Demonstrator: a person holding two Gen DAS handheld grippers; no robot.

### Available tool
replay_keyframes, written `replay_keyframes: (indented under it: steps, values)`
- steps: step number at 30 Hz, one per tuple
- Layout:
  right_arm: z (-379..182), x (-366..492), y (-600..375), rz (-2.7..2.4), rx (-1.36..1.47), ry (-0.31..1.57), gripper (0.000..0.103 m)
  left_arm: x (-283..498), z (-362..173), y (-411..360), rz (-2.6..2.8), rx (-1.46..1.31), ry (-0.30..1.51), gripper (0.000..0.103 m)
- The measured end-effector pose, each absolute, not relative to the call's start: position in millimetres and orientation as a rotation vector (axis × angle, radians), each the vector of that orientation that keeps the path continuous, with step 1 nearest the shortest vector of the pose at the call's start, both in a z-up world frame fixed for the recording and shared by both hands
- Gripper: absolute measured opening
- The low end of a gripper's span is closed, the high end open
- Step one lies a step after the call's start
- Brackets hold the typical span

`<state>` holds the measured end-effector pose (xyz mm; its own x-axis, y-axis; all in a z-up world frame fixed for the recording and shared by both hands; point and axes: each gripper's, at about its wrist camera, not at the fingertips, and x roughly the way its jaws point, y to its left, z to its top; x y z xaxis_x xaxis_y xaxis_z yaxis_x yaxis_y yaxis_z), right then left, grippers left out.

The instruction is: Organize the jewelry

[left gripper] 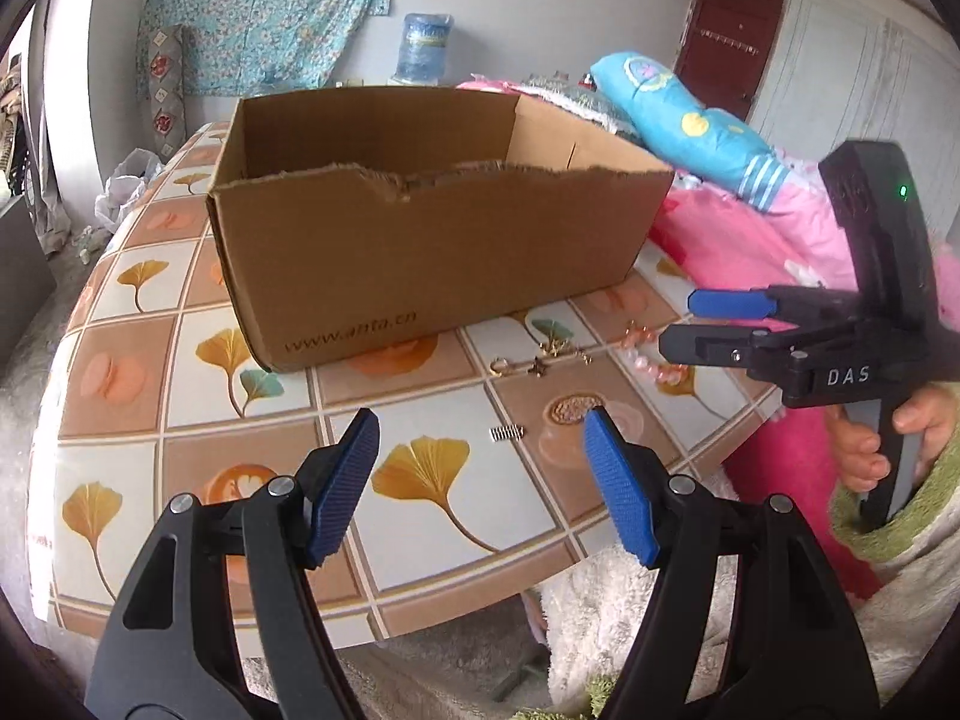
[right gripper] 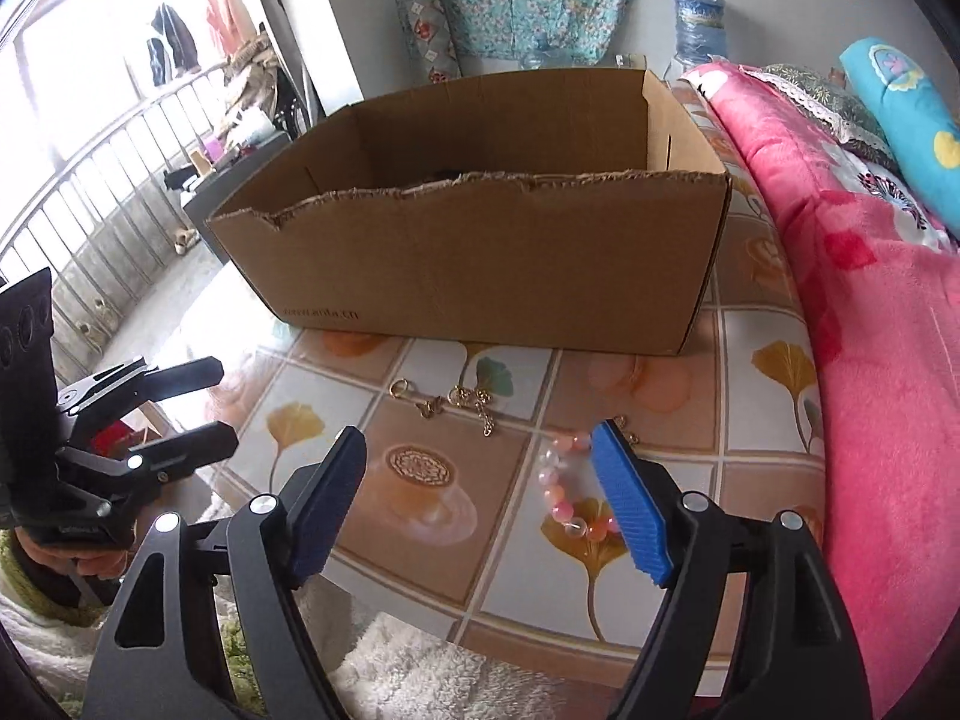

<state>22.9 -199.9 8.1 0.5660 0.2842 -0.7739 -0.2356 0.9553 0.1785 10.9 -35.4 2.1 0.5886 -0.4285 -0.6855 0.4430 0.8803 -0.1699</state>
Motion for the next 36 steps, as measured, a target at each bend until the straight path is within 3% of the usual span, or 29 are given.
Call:
replay_keyframes:
  steps: [5, 9, 28, 36]
  values:
    - [4.1, 23.3, -194.9, 0.295, 0.024, 0.923, 0.076, 10.4, -12.8, -59.1, -0.492, 0.124, 0.794, 0.067]
    - [5.1, 27.5, -198.1, 0.304, 0.058, 0.92, 0.076, 19.2, -17.9, -67.9, -0.49, 0.163, 0.804, 0.059]
    - [-11.3, 73.6, -189.7, 0.439, 0.077, 0.98, 0.076, 45.3, -23.1, -42.9, -0.691, -0.001, 0.919, 0.059]
    - [-7.4, 51.6, -193.8, 0.41, 0.083, 0.948, 0.076, 39.2, -26.4, -51.9, -0.671, 0.026, 0.894, 0.046]
